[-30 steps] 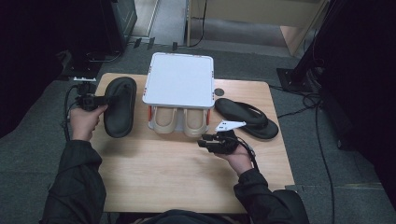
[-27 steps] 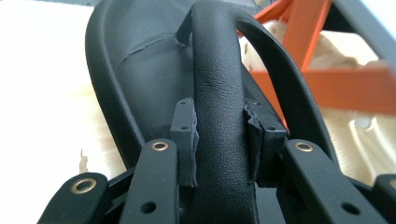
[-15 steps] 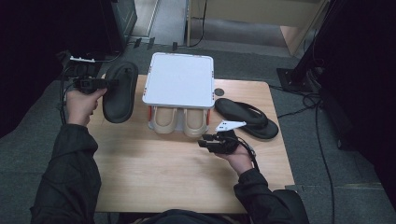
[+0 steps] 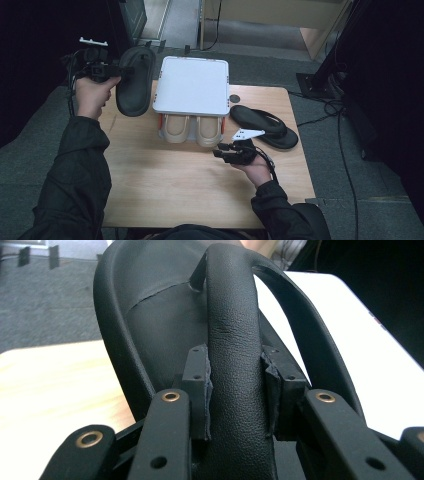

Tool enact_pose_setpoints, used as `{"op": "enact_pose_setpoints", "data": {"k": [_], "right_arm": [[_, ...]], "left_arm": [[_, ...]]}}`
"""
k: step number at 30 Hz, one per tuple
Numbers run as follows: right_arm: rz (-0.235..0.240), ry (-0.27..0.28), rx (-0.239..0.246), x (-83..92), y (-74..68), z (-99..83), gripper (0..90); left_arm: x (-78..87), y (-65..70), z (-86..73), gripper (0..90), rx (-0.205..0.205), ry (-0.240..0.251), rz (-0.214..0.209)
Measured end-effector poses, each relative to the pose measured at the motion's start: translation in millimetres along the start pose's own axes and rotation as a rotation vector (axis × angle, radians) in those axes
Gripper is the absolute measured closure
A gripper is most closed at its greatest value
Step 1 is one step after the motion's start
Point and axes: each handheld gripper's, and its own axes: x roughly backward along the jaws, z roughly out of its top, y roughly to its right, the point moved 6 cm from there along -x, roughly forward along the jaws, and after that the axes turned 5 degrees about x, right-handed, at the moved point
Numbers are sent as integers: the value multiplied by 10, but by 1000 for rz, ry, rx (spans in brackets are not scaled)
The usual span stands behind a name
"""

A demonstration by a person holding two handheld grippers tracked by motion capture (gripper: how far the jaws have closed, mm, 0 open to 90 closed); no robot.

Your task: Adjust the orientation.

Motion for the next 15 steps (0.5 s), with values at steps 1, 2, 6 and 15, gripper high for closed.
{"op": "enact_pose_setpoints", "data": {"k": [1, 2, 6, 15], "right_arm": [[-1, 0, -1, 3, 1, -1, 615], [-2, 0, -2, 6, 2, -2, 615], [-5, 3, -10, 20, 11, -11, 615], [-10, 0, -3, 51, 6, -24, 615]], "left_arm": [[-18, 33, 18, 681, -4, -1, -5], [-36, 67, 30, 681, -8, -5, -5], [-133, 203, 72, 681, -18, -10, -13], [-392, 430, 84, 681, -34, -29, -39]]}}
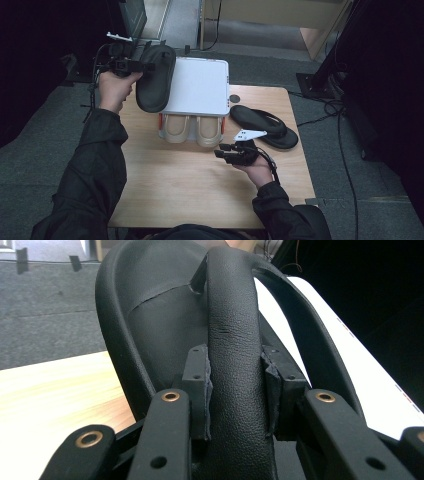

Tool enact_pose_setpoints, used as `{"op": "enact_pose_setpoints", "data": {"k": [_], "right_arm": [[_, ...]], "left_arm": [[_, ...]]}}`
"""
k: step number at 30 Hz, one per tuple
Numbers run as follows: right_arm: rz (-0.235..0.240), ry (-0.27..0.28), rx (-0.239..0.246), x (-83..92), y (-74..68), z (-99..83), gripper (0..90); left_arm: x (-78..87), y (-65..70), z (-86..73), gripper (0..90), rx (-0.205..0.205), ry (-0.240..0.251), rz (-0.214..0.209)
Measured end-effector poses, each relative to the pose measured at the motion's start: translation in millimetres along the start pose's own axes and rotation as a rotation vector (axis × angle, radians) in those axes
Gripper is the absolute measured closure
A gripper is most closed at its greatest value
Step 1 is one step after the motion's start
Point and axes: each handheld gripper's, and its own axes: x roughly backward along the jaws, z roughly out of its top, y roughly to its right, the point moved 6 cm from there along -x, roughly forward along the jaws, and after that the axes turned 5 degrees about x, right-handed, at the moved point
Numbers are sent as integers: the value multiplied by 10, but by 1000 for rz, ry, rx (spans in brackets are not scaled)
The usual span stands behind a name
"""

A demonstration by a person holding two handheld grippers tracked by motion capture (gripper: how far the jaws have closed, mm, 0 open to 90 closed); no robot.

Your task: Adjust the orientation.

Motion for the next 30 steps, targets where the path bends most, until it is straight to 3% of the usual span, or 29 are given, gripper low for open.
{"op": "enact_pose_setpoints", "data": {"k": [18, 30], "right_arm": [[-10, 2, -11, 62, -24, -55, 615], [-33, 10, -19, 121, 1, -90, 615]], "left_arm": [[-405, 285, 8, 680, -19, -25, -27], [-573, 321, -74, 678, -37, -69, -31]]}}
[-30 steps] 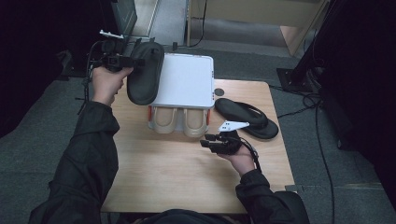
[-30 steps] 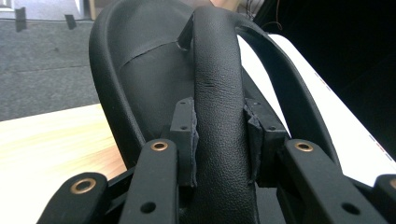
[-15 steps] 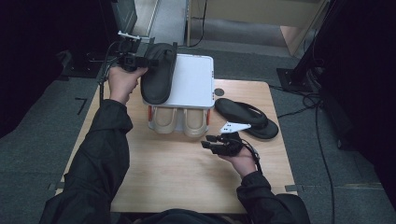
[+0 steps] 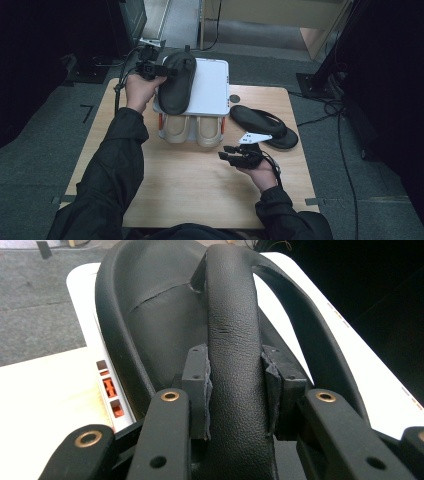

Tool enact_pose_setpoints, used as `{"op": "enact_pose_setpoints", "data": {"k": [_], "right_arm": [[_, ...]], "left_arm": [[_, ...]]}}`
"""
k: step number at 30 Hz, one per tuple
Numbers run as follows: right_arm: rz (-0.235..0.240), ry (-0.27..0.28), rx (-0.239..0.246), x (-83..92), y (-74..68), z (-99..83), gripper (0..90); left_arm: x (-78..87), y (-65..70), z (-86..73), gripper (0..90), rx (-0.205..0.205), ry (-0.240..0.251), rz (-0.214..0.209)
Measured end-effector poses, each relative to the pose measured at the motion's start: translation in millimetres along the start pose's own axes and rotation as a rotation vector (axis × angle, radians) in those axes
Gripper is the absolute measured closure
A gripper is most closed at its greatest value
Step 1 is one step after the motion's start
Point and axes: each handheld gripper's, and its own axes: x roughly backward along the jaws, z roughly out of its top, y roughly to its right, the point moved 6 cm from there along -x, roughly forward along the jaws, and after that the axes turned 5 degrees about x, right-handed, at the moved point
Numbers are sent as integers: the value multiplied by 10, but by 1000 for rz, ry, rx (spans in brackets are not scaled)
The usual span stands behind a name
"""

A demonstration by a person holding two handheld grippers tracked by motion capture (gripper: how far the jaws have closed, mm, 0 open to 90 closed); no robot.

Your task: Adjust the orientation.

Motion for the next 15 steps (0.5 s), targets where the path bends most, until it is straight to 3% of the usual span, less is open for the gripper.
{"op": "enact_pose_setpoints", "data": {"k": [15], "right_arm": [[-15, 15, -12, 47, 71, 9, 609]], "left_arm": [[18, -43, -24, 632, -9, -30, -3]]}}
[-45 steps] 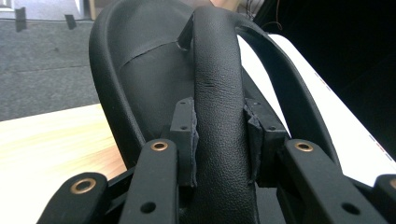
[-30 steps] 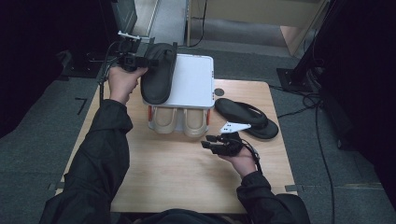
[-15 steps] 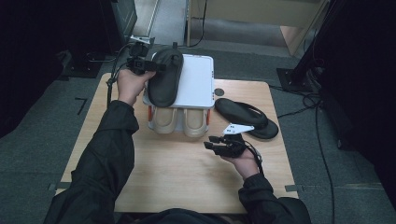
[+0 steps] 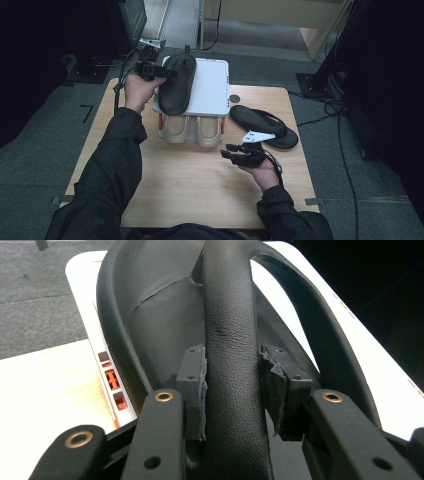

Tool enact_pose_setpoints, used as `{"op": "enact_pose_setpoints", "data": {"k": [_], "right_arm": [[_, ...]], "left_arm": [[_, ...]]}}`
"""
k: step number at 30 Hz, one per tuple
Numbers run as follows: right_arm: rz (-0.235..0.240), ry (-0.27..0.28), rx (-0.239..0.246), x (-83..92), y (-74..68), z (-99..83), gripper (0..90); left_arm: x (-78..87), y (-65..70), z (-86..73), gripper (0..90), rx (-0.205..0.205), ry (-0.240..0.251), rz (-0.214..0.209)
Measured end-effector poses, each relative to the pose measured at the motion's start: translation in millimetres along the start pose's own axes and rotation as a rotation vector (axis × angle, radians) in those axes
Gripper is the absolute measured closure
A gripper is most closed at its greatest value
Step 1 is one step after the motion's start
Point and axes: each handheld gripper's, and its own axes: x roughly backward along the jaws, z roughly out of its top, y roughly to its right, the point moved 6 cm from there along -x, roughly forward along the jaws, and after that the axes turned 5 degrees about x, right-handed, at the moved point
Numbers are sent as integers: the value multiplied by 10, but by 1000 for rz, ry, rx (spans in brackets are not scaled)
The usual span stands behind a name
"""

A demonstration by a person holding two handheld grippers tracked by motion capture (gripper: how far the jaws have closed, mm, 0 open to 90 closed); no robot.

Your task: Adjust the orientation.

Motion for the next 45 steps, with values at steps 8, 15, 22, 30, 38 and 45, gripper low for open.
{"op": "enact_pose_setpoints", "data": {"k": [8, 15, 22, 30, 38, 45], "right_arm": [[-13, 8, -15, 47, 67, 16, 607], [-25, 18, -22, 91, 165, 54, 607], [-51, 26, -31, 160, 322, 102, 614], [-93, 20, -46, 203, 571, 116, 630], [-128, 8, -49, 197, 815, 107, 641], [-176, 11, -63, 243, 1033, 86, 672]], "left_arm": [[136, -14, 10, 594, -2, 17, 0], [253, -78, -48, 569, 12, 26, -11], [411, -145, -153, 569, -7, 37, 16], [536, -253, -311, 566, -17, 43, 13], [583, -282, -477, 549, -32, 45, -3], [604, -356, -605, 537, -28, 56, 2]]}}
